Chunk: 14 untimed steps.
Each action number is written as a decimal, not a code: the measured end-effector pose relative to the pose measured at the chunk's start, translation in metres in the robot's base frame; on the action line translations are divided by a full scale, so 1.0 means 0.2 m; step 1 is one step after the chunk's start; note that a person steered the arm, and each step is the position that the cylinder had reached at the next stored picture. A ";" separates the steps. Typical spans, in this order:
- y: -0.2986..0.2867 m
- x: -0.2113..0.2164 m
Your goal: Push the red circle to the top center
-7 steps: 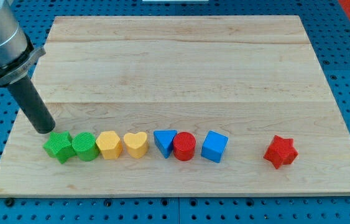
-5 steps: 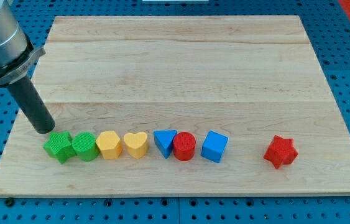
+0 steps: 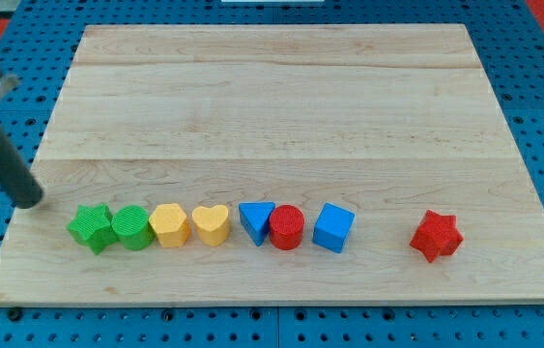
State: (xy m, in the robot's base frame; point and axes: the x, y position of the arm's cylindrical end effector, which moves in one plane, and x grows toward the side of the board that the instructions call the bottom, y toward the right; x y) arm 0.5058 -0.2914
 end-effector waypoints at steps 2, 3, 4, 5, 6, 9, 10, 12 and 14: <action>0.34 0.56; 0.85 0.54; 1.26 0.45; 1.31 0.24; 1.43 0.18; 1.71 0.19; 1.72 -0.06; 1.70 -0.66; 1.85 -0.85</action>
State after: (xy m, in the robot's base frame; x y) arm 0.3357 0.0778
